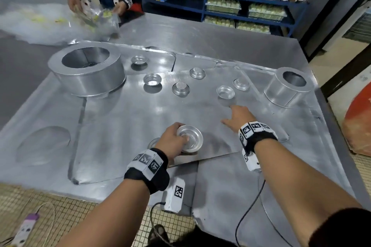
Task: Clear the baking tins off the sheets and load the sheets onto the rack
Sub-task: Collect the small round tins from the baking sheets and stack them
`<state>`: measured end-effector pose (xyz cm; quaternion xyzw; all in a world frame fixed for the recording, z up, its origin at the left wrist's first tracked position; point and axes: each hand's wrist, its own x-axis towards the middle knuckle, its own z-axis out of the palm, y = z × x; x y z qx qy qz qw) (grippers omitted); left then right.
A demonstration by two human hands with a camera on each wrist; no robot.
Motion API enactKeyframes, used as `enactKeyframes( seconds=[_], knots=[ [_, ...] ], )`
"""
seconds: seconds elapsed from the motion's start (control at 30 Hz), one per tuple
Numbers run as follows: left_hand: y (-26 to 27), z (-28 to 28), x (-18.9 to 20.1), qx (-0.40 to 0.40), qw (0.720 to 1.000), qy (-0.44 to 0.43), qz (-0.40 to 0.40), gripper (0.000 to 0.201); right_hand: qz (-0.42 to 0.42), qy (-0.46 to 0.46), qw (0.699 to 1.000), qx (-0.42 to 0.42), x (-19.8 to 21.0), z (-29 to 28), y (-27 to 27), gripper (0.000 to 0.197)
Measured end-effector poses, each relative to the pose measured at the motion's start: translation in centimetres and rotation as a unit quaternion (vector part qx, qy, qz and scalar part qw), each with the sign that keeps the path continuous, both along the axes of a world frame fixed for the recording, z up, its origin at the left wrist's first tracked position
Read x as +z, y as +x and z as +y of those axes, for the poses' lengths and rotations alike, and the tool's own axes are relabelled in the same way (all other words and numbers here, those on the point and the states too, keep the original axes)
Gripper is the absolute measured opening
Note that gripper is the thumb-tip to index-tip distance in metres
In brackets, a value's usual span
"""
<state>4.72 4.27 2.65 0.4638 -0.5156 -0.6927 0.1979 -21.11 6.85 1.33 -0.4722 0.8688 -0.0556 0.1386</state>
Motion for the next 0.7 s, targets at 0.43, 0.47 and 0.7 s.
enactKeyframes(
  seconds=[0.43,0.47,0.7],
  knots=[
    [-2.0,-2.1,-0.6,0.084,0.996,0.038,-0.011,0.027,0.007,0.0,1.0,0.002,-4.1,-10.3,-7.7,0.078],
    [-2.0,-2.2,-0.7,0.087,0.995,0.037,-0.015,0.027,0.013,0.005,1.0,-0.001,-4.2,-10.7,-7.8,0.08],
    [-2.0,-2.1,-1.4,0.082,0.996,0.026,-0.031,0.025,0.001,-0.012,1.0,-0.008,-4.5,-11.5,-8.6,0.076]
  ],
)
